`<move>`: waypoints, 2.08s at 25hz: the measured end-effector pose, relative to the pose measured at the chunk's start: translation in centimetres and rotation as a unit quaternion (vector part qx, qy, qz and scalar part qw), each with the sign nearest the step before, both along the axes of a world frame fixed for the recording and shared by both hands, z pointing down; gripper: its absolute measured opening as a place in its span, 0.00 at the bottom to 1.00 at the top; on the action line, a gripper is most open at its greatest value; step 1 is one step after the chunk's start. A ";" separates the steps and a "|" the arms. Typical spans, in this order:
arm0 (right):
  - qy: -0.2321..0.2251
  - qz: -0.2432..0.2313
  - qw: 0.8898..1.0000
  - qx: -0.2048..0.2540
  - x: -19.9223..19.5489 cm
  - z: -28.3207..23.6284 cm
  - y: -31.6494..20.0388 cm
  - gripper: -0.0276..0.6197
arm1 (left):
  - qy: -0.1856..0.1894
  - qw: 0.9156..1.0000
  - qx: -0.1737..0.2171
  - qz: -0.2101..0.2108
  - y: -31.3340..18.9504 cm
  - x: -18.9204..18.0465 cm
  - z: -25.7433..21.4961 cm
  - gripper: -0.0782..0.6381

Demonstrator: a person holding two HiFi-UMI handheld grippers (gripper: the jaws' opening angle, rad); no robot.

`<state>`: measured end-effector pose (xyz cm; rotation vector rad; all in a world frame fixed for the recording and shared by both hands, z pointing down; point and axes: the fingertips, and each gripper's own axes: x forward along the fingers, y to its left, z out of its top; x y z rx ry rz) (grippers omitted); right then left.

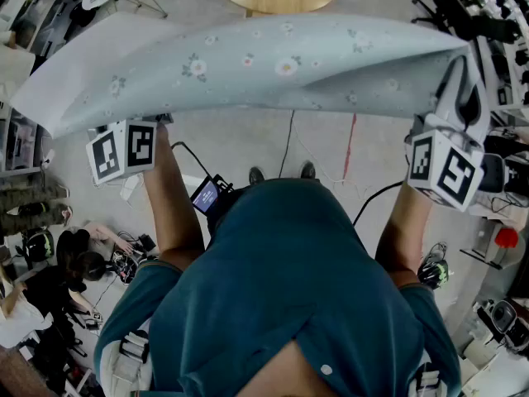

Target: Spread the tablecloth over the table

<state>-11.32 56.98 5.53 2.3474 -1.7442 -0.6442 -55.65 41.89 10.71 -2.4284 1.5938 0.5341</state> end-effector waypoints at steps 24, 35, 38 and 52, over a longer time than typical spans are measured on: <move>-0.030 -0.037 0.999 0.001 4.5 0.5 -2.9 0.07 | -0.008 1.000 -0.015 -0.006 -1.9 3.8 1.0 0.11; -0.062 -0.116 0.991 0.005 17.7 0.2 -11.6 0.07 | -0.024 0.998 -0.020 -0.060 -5.0 14.7 -1.2 0.11; -0.070 -0.139 0.988 0.008 20.5 0.8 -13.6 0.07 | -0.026 0.996 -0.020 -0.086 -4.8 17.0 -1.1 0.11; -0.088 -0.183 0.979 -0.010 24.0 2.4 -20.8 0.07 | -0.047 0.991 -0.033 -0.123 -8.4 20.1 -1.1 0.11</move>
